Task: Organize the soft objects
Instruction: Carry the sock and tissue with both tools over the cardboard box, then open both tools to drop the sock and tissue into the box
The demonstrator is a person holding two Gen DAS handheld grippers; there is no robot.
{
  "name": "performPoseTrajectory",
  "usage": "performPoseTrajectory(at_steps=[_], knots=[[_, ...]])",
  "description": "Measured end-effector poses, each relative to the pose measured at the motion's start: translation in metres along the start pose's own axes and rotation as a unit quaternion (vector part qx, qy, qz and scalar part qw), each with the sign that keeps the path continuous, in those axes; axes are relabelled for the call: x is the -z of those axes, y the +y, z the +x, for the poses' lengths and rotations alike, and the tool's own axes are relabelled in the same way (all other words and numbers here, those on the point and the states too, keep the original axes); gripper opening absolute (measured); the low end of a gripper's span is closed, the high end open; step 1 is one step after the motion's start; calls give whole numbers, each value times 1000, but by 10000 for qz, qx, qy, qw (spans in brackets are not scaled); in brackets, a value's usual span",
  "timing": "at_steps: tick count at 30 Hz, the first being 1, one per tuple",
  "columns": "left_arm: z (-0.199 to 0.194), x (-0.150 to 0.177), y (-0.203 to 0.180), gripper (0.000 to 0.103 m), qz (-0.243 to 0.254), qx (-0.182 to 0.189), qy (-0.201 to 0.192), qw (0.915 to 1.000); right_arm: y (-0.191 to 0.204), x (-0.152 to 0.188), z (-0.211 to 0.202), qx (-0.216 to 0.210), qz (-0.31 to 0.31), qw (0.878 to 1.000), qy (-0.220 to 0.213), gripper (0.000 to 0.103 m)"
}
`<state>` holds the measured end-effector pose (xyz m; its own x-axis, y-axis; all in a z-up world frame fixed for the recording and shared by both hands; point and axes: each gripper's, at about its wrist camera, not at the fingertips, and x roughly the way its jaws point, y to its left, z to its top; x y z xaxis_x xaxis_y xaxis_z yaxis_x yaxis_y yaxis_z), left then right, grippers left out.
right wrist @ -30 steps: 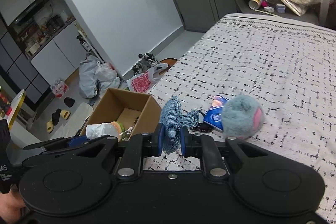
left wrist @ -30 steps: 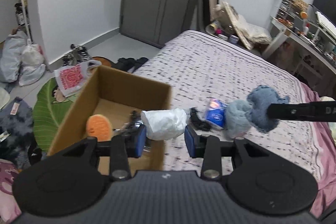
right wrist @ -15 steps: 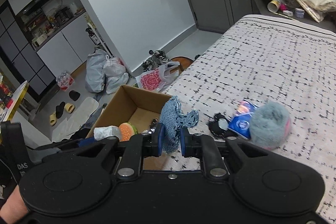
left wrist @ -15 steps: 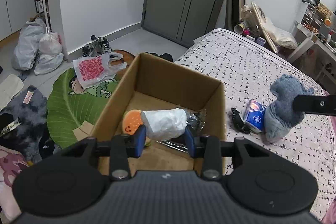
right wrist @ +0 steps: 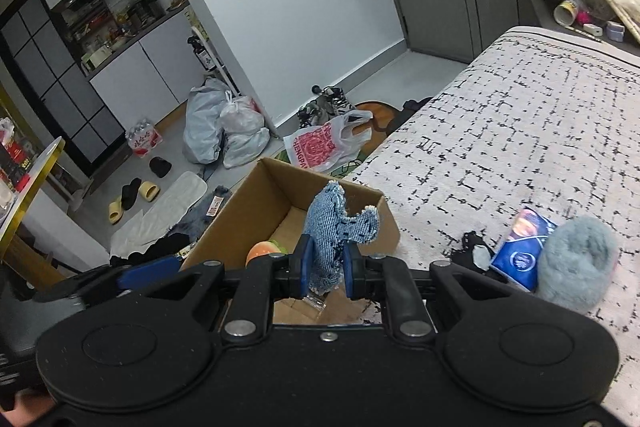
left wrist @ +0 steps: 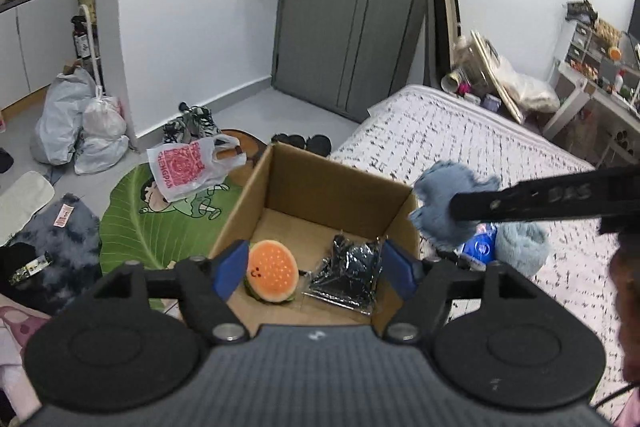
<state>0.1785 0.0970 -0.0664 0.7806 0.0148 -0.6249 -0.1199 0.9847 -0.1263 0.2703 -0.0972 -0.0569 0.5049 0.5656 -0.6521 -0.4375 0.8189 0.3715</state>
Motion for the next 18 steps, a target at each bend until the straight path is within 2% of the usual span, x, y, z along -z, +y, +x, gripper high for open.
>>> performPoseTrajectory(at_steps=[5, 10, 12, 16, 18], knots=[[-15, -1, 10, 80, -246, -233, -115, 9994, 13, 1, 11, -101, -147, 9998, 66, 16], [-28, 1, 24, 82, -575, -478, -189, 9970, 23, 6, 21, -186, -186, 9995, 166, 18], [-32, 4, 31, 82, -783, -560, -190, 9952, 28, 8, 25, -202, -214, 9993, 215, 22], [-38, 11, 44, 82, -1278, -638, -196, 9896, 31, 15, 33, -277, -272, 9982, 453, 45], [-39, 13, 45, 83, -1273, -585, -172, 9900, 30, 17, 29, -262, -254, 9983, 453, 49]])
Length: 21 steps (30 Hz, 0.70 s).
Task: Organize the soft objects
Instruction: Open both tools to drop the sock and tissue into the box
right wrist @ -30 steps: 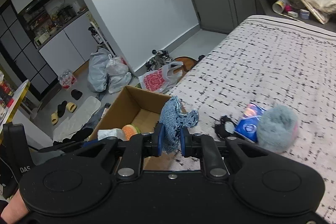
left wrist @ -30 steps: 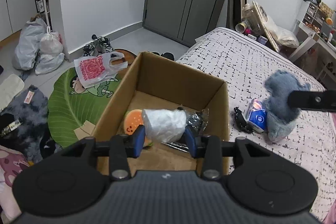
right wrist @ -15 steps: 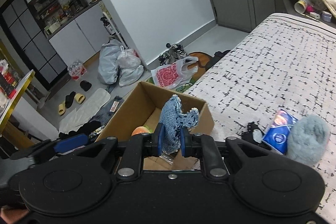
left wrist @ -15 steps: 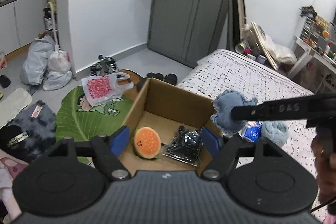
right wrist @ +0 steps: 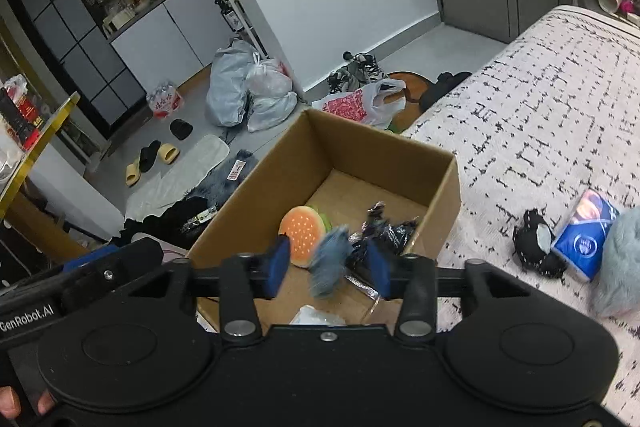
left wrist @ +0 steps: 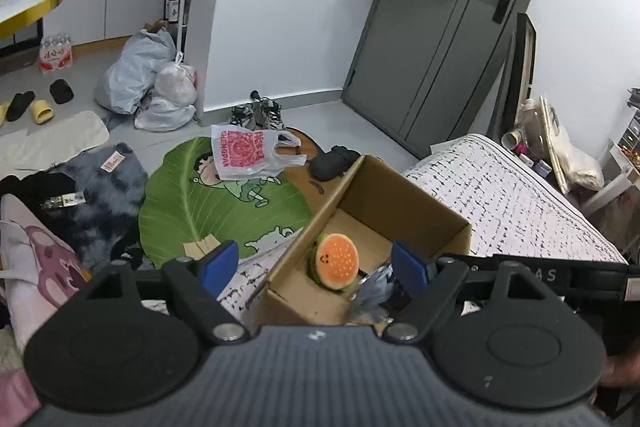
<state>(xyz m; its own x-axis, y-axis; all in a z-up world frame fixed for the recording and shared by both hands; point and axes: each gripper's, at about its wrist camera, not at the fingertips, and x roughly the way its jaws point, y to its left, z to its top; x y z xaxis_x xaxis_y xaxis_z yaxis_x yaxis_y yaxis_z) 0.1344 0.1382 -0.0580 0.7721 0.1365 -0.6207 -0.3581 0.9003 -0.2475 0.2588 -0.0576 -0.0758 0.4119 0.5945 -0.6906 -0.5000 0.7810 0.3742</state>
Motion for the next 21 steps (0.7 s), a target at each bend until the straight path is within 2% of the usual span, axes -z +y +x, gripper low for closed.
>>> performPoseTrajectory(at_steps=[2, 4, 8, 12, 14, 21], knots=[[0, 1, 0, 88, 46, -24, 46, 10000, 0, 2, -8, 31, -30, 10000, -33, 53], [1, 2, -1, 89, -39, 0, 74, 10000, -3, 5, -18, 75, 11, 9999, -110, 62], [-1, 3, -10, 92, -56, 62, 75, 9999, -11, 12, -38, 180, 131, 9995, -210, 69], [-7, 2, -22, 93, -30, 206, 22, 9998, -22, 20, -55, 188, 354, 9985, -371, 84], [-11, 1, -29, 103, 8, 229, -59, 9997, -28, 25, -65, 196, 430, 9979, -435, 93], [-23, 2, -51, 103, 191, 492, -229, 9983, -45, 30, -94, 379, 483, 9960, -647, 101]])
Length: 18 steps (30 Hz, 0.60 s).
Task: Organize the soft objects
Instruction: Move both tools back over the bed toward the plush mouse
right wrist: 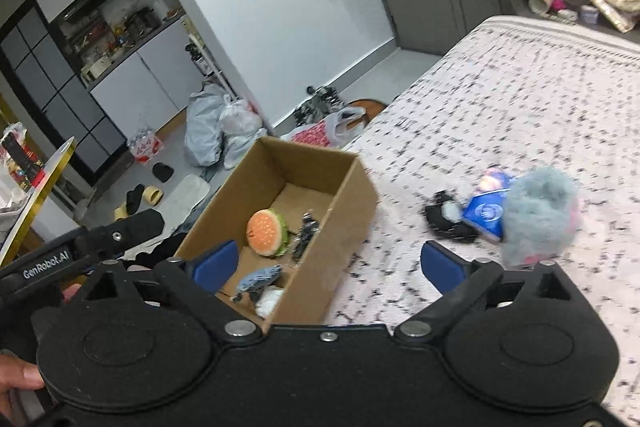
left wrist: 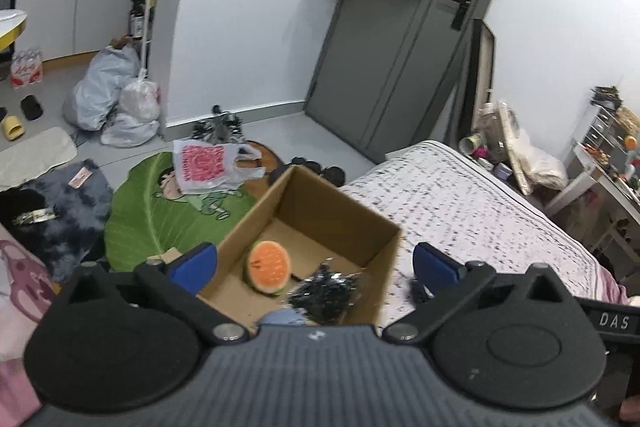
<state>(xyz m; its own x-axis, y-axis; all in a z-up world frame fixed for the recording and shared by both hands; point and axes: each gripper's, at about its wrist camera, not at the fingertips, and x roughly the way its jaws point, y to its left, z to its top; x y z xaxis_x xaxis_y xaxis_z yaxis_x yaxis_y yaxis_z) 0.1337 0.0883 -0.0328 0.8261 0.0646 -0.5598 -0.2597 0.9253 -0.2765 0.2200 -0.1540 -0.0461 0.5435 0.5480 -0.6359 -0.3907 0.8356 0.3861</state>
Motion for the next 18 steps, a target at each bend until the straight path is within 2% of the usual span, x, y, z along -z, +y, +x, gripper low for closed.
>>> performPoseTrajectory(at_steps=[9, 18], knots=[[-11, 2, -32, 103, 435, 381, -205, 9981, -27, 6, -32, 209, -25, 9994, -282, 103], [-12, 10, -63, 103, 881, 637, -44, 9941, -58, 17, -61, 560, -8, 9963, -648, 103]])
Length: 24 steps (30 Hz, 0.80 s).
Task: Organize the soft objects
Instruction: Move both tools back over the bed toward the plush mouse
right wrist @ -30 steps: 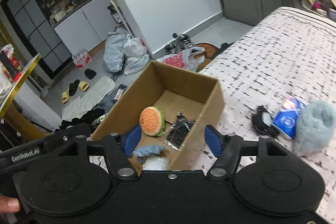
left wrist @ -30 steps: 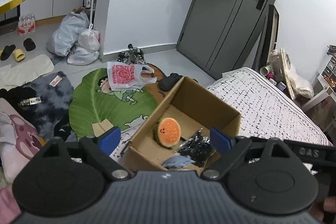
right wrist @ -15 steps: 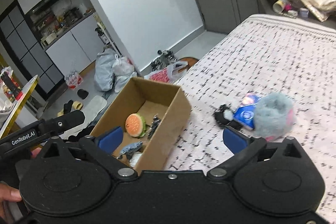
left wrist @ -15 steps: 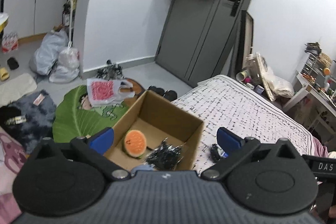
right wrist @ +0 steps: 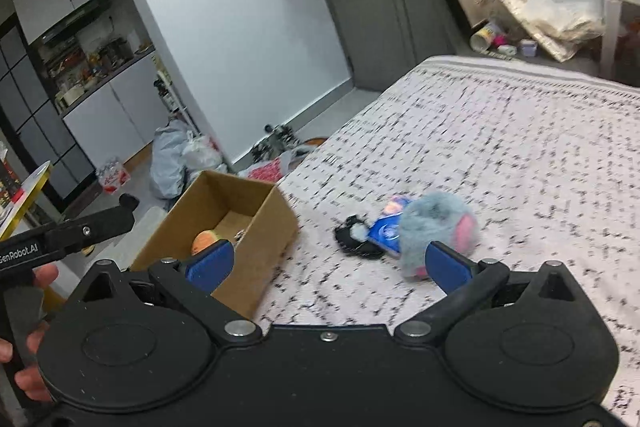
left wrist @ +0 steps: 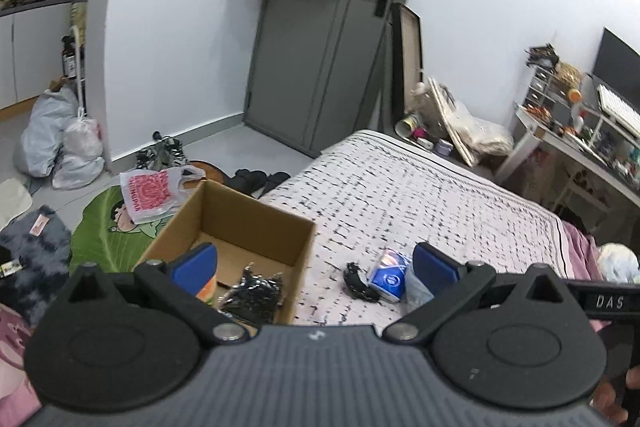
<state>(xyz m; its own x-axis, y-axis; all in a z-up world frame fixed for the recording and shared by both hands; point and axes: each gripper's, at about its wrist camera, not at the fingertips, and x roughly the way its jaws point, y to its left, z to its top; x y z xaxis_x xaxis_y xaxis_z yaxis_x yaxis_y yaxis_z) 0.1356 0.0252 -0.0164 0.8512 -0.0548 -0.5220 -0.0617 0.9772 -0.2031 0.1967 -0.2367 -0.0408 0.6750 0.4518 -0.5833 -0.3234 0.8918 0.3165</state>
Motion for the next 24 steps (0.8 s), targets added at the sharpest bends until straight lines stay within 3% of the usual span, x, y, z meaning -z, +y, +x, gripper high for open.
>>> performPoseTrajectory(at_steps=[14, 24], knots=[[8, -4, -33, 103, 463, 164, 75, 9988, -37, 2, -34, 295, 167, 9983, -464, 103], [27, -7, -67, 102, 869, 480, 240, 9948, -62, 5, -40, 612, 342, 9962, -520, 103]])
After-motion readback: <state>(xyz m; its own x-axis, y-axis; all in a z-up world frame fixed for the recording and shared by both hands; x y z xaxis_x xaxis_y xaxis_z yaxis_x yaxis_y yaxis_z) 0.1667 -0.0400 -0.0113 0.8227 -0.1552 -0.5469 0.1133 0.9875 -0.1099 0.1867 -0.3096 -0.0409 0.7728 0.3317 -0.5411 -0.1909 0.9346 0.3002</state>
